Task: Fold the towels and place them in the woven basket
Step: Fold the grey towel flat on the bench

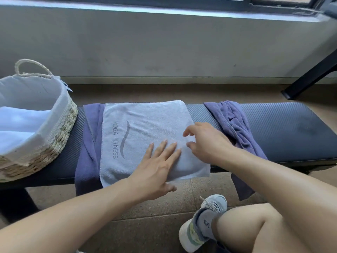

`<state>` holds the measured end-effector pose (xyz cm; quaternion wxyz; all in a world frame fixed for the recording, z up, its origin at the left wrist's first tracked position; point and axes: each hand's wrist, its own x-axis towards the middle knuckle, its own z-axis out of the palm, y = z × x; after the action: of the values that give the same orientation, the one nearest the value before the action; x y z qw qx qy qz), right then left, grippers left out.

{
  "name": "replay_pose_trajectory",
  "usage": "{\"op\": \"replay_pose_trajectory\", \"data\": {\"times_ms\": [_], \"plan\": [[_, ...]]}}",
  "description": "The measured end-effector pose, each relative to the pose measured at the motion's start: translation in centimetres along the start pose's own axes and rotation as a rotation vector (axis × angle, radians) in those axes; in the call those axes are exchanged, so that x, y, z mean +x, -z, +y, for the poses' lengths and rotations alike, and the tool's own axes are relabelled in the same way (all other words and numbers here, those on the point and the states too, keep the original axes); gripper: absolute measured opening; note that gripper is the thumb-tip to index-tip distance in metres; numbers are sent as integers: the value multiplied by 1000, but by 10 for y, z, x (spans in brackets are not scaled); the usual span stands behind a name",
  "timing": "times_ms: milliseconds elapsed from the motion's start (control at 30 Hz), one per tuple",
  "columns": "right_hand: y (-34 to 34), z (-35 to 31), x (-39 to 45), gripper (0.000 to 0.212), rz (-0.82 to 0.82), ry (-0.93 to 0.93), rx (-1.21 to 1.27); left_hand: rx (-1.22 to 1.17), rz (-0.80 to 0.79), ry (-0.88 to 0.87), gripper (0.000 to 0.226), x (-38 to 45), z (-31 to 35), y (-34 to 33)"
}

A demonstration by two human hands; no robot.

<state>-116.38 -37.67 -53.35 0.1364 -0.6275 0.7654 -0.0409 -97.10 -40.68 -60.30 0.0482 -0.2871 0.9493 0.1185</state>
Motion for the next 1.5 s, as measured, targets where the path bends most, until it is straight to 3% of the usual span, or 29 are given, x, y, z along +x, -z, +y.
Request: {"op": "replay_pose_trajectory", "data": {"times_ms": [100, 167, 267, 400, 500, 700, 867, 933, 1000, 1133, 1300, 1367, 1500], "plan": [[-25, -20, -4, 49, -6, 210, -18, -86, 11, 161, 93, -12, -11, 12], [-35, -29, 3, 54, -19, 257, -3, -132, 112, 271, 92, -16, -26, 17], [-39, -35, 20, 60, -21, 232, 8, -118, 203, 388, 98, -25, -58, 18], [-55, -23, 30, 80, -145, 91, -15, -20, 62, 377, 94, -37, -84, 10], [-64, -11, 29, 85, -153, 99, -26, -11, 49, 357, 91, -38, -86, 9], [-68, -11, 22, 86, -76, 120, -58, 10, -5, 308, 99, -44, -85, 11], [-58, -14, 25, 86, -165, 102, -57, -121, -111, 290, 90, -66, -92, 41], [-47, -23, 24, 84, -208, 83, -88, -213, -82, 340, 74, -80, -97, 59], [-38, -40, 23, 75, -151, 105, -149, -243, -41, 385, 66, -93, -102, 68], [-37, -86, 4, 57, -59, 308, -53, -301, -38, 439, 82, -100, -105, 71], [-75, -121, -22, 63, -106, 594, -86, -181, -44, 490, 88, -111, -113, 65], [-90, -126, -25, 64, -44, 568, -126, -113, 4, 539, 83, -118, -123, 55], [-107, -134, -22, 53, 113, 525, -202, -254, 116, 572, 85, -120, -126, 47]]}}
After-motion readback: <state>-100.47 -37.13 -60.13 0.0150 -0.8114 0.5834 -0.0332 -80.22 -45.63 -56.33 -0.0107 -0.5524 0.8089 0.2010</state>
